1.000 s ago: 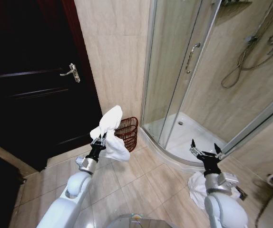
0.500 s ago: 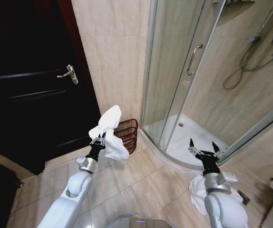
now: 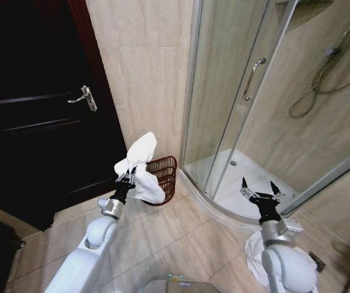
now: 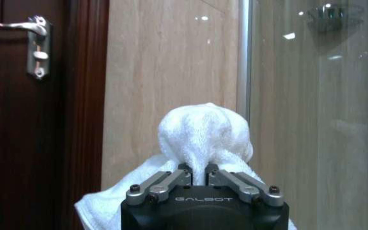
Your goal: Discard the used towel into the hamper.
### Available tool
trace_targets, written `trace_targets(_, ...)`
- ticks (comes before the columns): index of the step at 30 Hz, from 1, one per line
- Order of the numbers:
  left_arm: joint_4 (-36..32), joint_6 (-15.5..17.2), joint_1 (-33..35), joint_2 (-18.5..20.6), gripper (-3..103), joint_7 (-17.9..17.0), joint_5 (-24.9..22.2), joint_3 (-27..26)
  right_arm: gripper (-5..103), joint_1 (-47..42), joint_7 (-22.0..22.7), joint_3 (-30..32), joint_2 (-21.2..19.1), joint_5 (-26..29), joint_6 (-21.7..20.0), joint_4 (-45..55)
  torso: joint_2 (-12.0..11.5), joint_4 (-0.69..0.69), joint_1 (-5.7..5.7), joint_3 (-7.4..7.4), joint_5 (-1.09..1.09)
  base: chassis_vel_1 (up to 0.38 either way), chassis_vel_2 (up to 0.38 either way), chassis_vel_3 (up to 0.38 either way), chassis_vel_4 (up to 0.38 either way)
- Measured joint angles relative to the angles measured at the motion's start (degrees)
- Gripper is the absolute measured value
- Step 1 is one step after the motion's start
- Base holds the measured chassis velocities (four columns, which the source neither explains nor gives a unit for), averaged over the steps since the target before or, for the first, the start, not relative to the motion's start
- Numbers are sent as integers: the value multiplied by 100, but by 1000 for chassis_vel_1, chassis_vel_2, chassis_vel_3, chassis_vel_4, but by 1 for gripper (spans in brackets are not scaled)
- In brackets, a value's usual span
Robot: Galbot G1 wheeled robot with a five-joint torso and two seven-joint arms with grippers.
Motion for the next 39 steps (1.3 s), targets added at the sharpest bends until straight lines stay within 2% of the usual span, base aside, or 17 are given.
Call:
trace_targets(6, 309, -56, -230, 92, 9, 139, 2, 162, 100, 10, 4, 10, -24, -1, 13, -18, 2, 0, 1, 1, 0, -24, 16, 16, -20)
trace_targets(9, 889, -60, -741, 120, 9, 166, 40, 493, 100, 11, 30, 2, -23, -48, 9, -18, 5, 1, 0, 2, 0, 0, 0, 0, 0)
trace_targets(10, 889, -60, -741, 120, 9, 166, 40, 493, 100, 11, 30, 2, -23, -48, 9, -18, 5, 1, 0, 2, 0, 0, 0, 0, 0)
trace_targets(12, 1386, -26, -1328, 23, 9, 169, 67, 777, 100, 9, 35, -12, -25, -95, 2, -32, 6, 0, 0, 2, 0, 0, 0, 0, 0)
trace_targets(13, 1386, -26, -1328, 23, 9, 169, 67, 777, 100, 9, 35, -12, -25, -95, 2, -32, 6, 0, 0, 2, 0, 0, 0, 0, 0)
trace_targets(16, 2039, -8, -2087, -153, 9, 151, 119, 1137, 100, 28, 45, -14, -22, -140, 2, -87, 6, -1, 1, 3, 1, 0, 0, 0, 0)
trace_targets(17, 2039, -8, -2087, -153, 9, 151, 119, 1137, 100, 28, 45, -14, -22, -140, 2, -87, 6, -1, 1, 3, 1, 0, 0, 0, 0)
trace_targets(20, 2799, -76, -2756, -317, 9, 91, 216, 1555, 100, 33, 53, 10, 7, -152, 17, -113, 6, -1, 3, 4, 1, 0, 0, 0, 0)
trace_targets(21, 2799, -76, -2756, -317, 9, 91, 216, 1555, 100, 33, 53, 10, 7, -152, 17, -113, 6, -1, 3, 4, 1, 0, 0, 0, 0)
trace_targets(23, 3394, -235, -3151, -402, 9, 90, 375, 1794, 100, 36, 67, 45, 16, -150, 38, -114, 7, -1, 3, 4, 1, 0, 0, 0, 0)
trace_targets(24, 3394, -235, -3151, -402, 9, 90, 375, 1794, 100, 36, 67, 45, 16, -150, 38, -114, 7, -1, 3, 4, 1, 0, 0, 0, 0)
trace_targets(28, 4257, -532, -3768, -583, 9, 111, 841, 1950, 100, 21, 81, 126, 2, -102, 66, -94, 8, -1, 3, 5, 1, 0, 0, 0, 0)
trace_targets(33, 4515, -549, -3975, -624, 9, 178, 1031, 1996, 100, 5, 83, 183, -50, -28, 87, -86, 9, -1, 3, 5, 0, 0, 0, 0, 0)
trace_targets(39, 4962, -550, -4097, -644, 9, 428, 1581, 1933, 100, 52, 89, 194, -140, 51, 95, -120, 10, 0, 3, 5, 0, 0, 0, 0, 0)
